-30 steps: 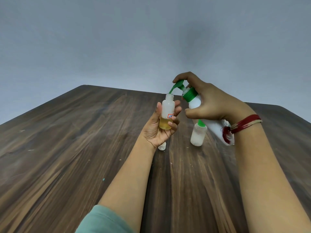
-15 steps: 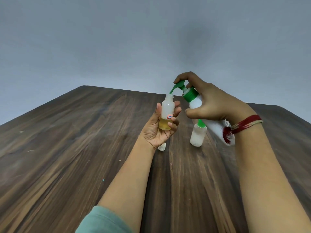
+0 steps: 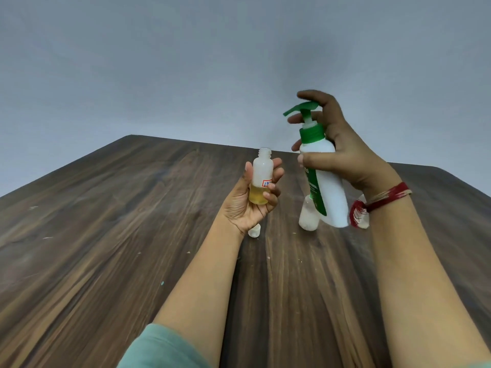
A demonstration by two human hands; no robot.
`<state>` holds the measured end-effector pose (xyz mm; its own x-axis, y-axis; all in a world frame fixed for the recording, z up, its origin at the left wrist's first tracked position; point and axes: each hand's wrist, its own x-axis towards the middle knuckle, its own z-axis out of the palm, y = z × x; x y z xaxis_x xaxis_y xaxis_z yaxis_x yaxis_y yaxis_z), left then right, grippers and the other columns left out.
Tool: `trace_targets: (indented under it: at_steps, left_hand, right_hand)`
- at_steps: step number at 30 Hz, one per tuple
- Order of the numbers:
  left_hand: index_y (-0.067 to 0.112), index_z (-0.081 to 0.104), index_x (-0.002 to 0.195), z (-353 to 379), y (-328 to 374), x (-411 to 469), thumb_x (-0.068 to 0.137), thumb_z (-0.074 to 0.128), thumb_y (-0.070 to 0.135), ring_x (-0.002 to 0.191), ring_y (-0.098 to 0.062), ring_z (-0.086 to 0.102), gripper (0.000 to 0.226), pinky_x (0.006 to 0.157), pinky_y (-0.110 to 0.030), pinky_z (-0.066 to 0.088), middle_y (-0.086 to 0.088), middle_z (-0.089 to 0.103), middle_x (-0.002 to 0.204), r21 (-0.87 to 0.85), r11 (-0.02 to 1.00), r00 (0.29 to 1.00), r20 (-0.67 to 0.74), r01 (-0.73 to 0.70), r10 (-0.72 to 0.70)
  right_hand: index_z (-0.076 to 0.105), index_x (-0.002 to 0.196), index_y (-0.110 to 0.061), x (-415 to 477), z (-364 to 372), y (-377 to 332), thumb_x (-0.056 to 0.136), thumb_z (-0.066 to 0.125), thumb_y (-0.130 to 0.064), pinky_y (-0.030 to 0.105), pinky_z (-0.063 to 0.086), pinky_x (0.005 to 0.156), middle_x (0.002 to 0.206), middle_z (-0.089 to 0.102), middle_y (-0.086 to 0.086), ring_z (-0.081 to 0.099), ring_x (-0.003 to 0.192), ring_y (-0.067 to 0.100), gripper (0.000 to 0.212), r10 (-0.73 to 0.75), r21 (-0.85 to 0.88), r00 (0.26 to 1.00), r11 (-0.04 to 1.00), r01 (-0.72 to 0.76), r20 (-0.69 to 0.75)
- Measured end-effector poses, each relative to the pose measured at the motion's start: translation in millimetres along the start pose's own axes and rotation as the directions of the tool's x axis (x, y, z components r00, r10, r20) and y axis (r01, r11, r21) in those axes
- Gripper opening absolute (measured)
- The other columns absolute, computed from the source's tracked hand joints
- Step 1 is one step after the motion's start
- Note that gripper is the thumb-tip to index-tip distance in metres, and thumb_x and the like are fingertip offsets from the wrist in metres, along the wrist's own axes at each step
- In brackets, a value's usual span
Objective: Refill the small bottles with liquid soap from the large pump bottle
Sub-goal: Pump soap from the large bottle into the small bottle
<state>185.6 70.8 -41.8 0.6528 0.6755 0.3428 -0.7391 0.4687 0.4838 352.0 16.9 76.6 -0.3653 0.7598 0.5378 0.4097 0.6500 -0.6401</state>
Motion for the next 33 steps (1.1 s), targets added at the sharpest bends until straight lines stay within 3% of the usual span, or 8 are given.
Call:
trace_targets:
  at_steps: [9,12,17,21,23,27,30,33]
  left_hand:
    - [0.001,0.070,0.108,-2.9,1.9,0.5,0.059,0.090,0.025,0.067,-0.013,0.064,0.058,0.056,-0.021,0.055,-0.013,0.071,0.096,-0.050,0.999,0.999,0.034,-0.008,0.010]
    - [0.001,0.071,0.108,-2.1,2.7,-0.5,0.060,0.090,0.023,0.067,-0.015,0.065,0.056,0.056,-0.022,0.056,-0.014,0.071,0.096,-0.081,0.997,0.999,0.042,-0.005,0.008]
    - [0.003,0.073,0.104,2.3,0.8,-0.9,0.054,0.092,0.025,0.065,-0.013,0.064,0.058,0.055,-0.021,0.055,-0.012,0.072,0.094,-0.049,0.999,0.999,0.019,-0.025,0.026]
    - [0.005,0.073,0.104,0.3,-0.8,-1.0,0.054,0.093,0.027,0.066,-0.012,0.064,0.058,0.055,-0.020,0.055,-0.010,0.072,0.094,-0.025,1.000,1.000,0.008,-0.017,0.017]
    - [0.005,0.074,0.103,-1.0,-2.8,-0.9,0.052,0.094,0.028,0.066,-0.011,0.064,0.060,0.055,-0.019,0.055,-0.010,0.072,0.094,-0.001,1.000,1.000,-0.016,-0.003,0.003]
    - [0.004,0.075,0.100,0.7,-8.5,0.3,0.045,0.096,0.029,0.063,-0.011,0.065,0.064,0.053,-0.017,0.054,-0.009,0.073,0.091,0.041,0.999,0.998,-0.064,0.019,-0.016]
    - [0.004,0.075,0.099,1.6,-8.4,-0.2,0.043,0.096,0.028,0.062,-0.010,0.066,0.065,0.052,-0.017,0.054,-0.010,0.073,0.087,0.037,0.999,0.997,-0.080,0.013,-0.010]
    - [0.004,0.075,0.099,1.8,-7.0,-1.1,0.042,0.097,0.028,0.061,-0.010,0.065,0.066,0.051,-0.017,0.054,-0.009,0.073,0.086,0.037,0.999,0.997,-0.077,0.005,-0.002]
  right_hand:
    - [0.025,0.142,-0.037,-13.2,23.8,25.4,0.065,0.068,-0.017,0.035,0.055,0.083,0.134,0.043,0.014,0.063,0.098,0.026,0.090,0.092,0.229,0.963,0.973,-0.033,-0.252]
    - [0.020,0.146,-0.035,-22.9,33.0,33.8,0.070,0.065,-0.006,0.034,0.055,0.087,0.135,0.043,0.014,0.059,0.105,0.033,0.093,0.115,0.215,0.943,0.975,-0.048,-0.312]
    - [0.017,0.149,-0.038,-41.1,41.2,44.2,0.071,0.065,-0.004,0.031,0.055,0.083,0.133,0.046,0.009,0.065,0.091,0.020,0.098,0.141,0.236,0.949,0.969,-0.073,-0.282]
    - [0.017,0.150,-0.036,-43.8,45.1,43.9,0.071,0.064,-0.003,0.036,0.055,0.084,0.135,0.045,0.014,0.065,0.093,0.024,0.098,0.161,0.322,0.934,0.945,-0.053,-0.319]
    - [0.016,0.151,-0.032,-40.8,47.0,38.8,0.071,0.064,-0.002,0.035,0.056,0.083,0.134,0.045,0.013,0.065,0.092,0.021,0.097,0.132,0.291,0.941,0.956,-0.038,-0.311]
    - [0.020,0.145,-0.027,-35.0,50.6,24.7,0.069,0.063,0.000,0.016,0.052,0.077,0.125,0.046,0.000,0.061,0.086,0.000,0.091,0.047,0.129,0.981,0.991,-0.022,-0.190]
    - [0.021,0.144,-0.035,-32.5,53.3,21.5,0.068,0.067,-0.001,0.019,0.052,0.077,0.124,0.048,-0.004,0.061,0.084,0.004,0.095,0.025,0.054,0.992,0.998,-0.018,-0.128]
    - [0.022,0.143,-0.042,-31.0,53.4,21.9,0.066,0.069,-0.010,0.022,0.051,0.085,0.129,0.046,0.003,0.058,0.103,0.008,0.096,0.034,-0.008,0.990,0.999,-0.036,-0.139]
